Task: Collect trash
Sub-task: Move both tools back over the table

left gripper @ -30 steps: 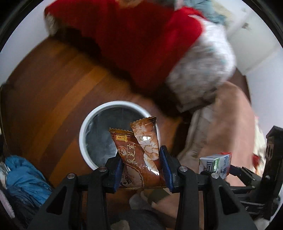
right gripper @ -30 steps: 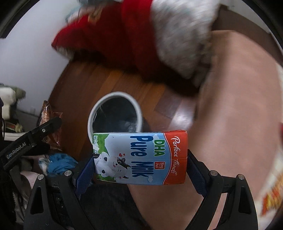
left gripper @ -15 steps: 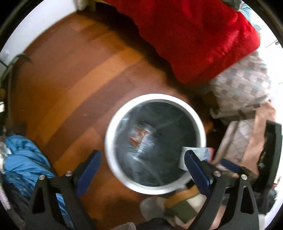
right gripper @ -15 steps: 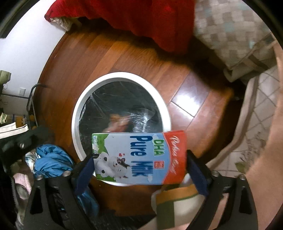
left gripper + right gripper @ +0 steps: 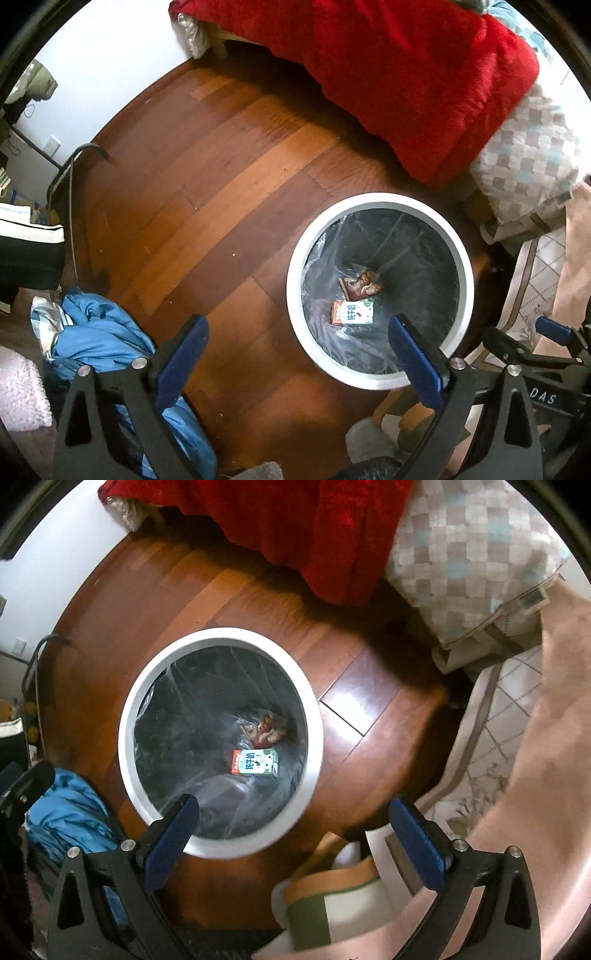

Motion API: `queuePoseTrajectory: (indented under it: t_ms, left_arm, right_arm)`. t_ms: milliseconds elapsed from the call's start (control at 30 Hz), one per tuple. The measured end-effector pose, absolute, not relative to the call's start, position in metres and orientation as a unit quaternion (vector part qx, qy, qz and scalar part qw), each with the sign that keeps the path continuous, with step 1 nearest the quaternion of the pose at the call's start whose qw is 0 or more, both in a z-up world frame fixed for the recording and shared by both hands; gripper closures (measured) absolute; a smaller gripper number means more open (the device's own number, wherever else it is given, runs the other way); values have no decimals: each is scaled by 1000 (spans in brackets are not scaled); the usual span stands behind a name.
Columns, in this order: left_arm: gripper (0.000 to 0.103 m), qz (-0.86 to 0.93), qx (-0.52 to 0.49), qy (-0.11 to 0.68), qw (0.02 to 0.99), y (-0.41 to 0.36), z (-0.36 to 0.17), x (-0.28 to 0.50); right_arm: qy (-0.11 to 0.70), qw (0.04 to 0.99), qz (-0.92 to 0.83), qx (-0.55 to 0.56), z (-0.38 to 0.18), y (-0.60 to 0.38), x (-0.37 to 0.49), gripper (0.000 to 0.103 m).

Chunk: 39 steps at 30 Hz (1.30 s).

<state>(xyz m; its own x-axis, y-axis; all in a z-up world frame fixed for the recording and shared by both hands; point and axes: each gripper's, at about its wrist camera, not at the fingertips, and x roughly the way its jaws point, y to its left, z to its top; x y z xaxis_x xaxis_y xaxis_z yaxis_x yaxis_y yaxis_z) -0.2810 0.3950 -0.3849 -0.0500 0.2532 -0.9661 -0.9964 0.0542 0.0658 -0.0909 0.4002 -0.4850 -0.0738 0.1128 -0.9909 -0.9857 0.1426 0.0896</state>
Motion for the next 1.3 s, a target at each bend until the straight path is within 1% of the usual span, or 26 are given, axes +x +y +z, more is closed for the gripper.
queuePoseTrajectory:
  t_ms: [200, 500, 700, 900, 1000, 1100, 1200, 1300]
  left_arm:
    - [4, 557, -383, 458, 577, 376, -362, -273]
    - [4, 562, -358, 433, 607, 346, -308, -266]
    - [4, 568, -334, 404, 634, 318, -255, -259]
    - [4, 580, -287, 380, 661, 284, -197, -236]
    - [4, 567, -269, 371, 684, 265, -180, -207]
    - [4, 538, -261, 376, 708, 244, -179, -165]
    - [4, 493, -252, 403, 729, 219, -195, -103]
    - [4, 440, -238, 439, 747, 189, -221, -35]
  right_arm:
    - [513, 551, 512, -413, -457, 375, -93, 0]
    - [496, 569, 532, -383, -402, 343, -88, 0]
    - [482, 585, 555, -343, -347, 314, -81, 0]
    - [487, 593, 583, -267, -283, 271, -60, 0]
    - [487, 601, 593, -223, -249, 236, -38, 0]
    - [485, 619, 588, -191, -225, 188, -3, 0]
    - [494, 642, 558, -180, -218, 141, 42, 0]
    - [505, 674, 505, -188, -225, 85, 102, 0]
